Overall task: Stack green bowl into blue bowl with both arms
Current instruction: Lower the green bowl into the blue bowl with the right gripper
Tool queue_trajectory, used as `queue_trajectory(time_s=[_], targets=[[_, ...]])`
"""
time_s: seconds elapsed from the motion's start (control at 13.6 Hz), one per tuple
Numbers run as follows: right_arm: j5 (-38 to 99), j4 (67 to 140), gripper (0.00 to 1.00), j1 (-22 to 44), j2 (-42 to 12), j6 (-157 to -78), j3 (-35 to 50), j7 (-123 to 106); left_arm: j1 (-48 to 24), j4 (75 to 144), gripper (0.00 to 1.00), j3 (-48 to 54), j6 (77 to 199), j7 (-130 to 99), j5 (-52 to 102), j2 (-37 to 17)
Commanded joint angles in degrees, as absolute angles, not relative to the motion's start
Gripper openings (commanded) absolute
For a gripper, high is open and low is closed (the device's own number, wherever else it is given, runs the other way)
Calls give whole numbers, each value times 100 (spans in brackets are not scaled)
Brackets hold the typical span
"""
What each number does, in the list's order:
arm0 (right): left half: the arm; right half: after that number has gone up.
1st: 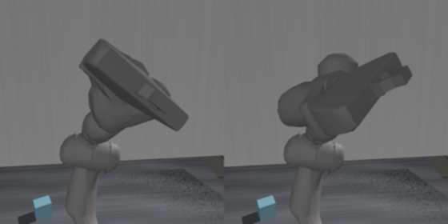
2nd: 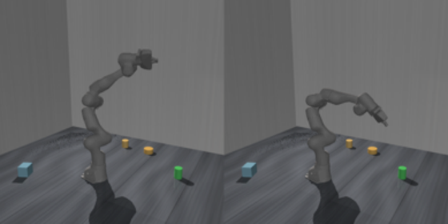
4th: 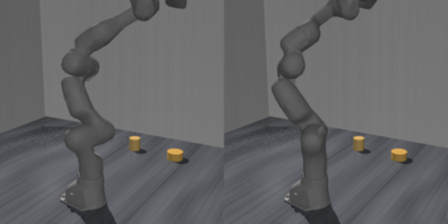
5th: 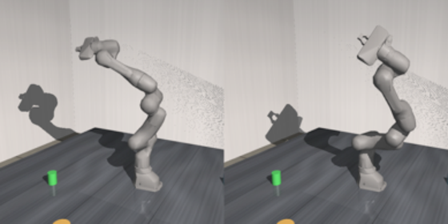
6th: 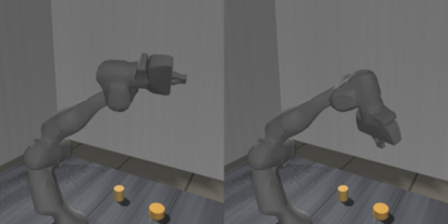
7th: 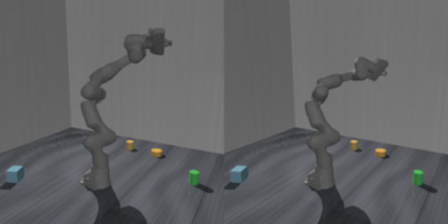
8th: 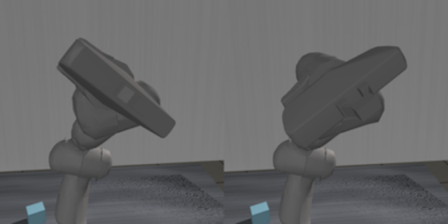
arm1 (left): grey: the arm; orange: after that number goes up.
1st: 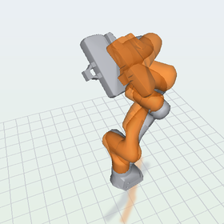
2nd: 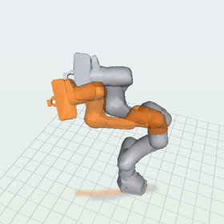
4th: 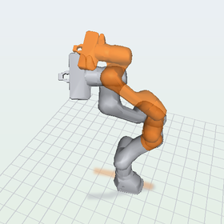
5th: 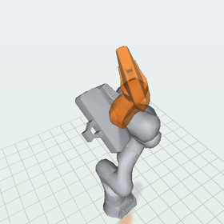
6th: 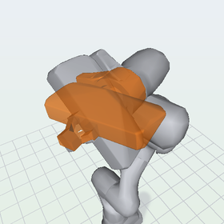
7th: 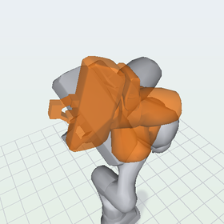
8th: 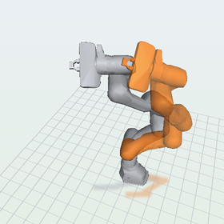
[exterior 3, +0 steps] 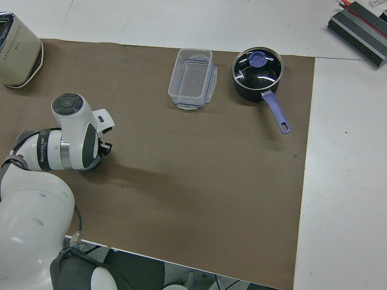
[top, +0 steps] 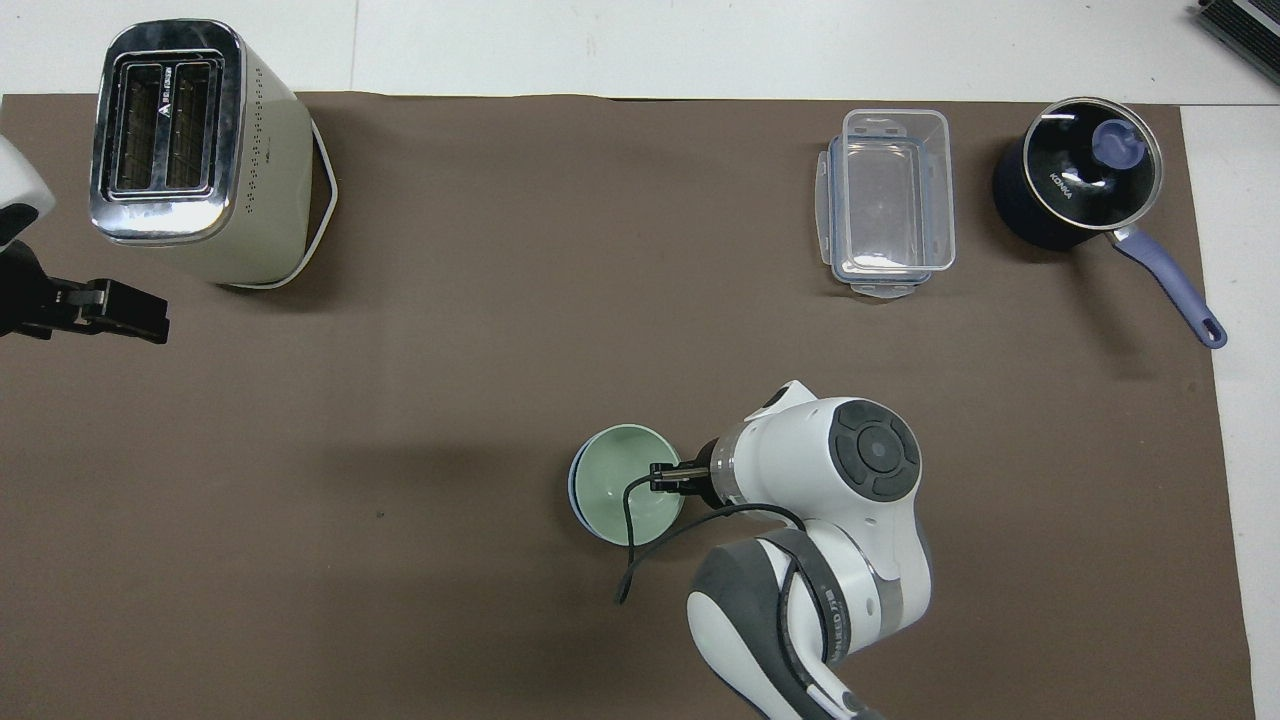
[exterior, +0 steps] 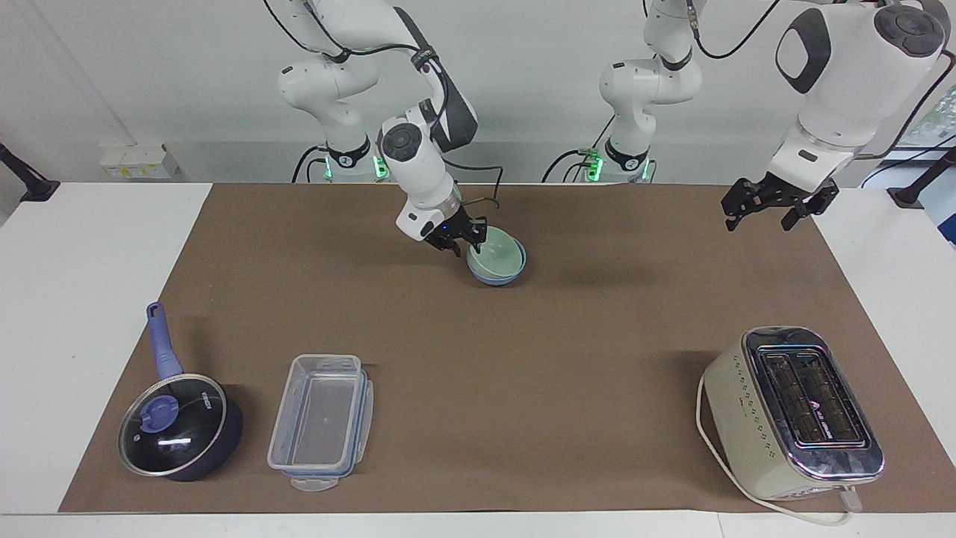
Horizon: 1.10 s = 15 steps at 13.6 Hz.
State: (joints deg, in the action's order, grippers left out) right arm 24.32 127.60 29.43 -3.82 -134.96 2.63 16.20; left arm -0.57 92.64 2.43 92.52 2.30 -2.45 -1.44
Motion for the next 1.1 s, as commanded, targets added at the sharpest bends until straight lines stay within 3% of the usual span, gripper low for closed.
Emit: queue_trajectory(time_s=[0.0, 0.15, 0.66, 1.03], targets=[[2584, 12674, 33, 2971, -360, -13535, 264, 1854, 18, 9202, 100, 290, 9167, 290, -229, -158], [2584, 12674, 1, 2971, -360, -13535, 290, 1854, 18, 9202, 100, 290, 9176, 290, -229, -158], [2575, 12656, 4, 2962, -316, -13526, 290, 1732, 18, 9202, 100, 290, 9176, 281, -229, -158], [2418, 12665, 0, 2971, -316, -13605, 290, 1547, 18, 9202, 100, 290, 9176, 281, -229, -158]])
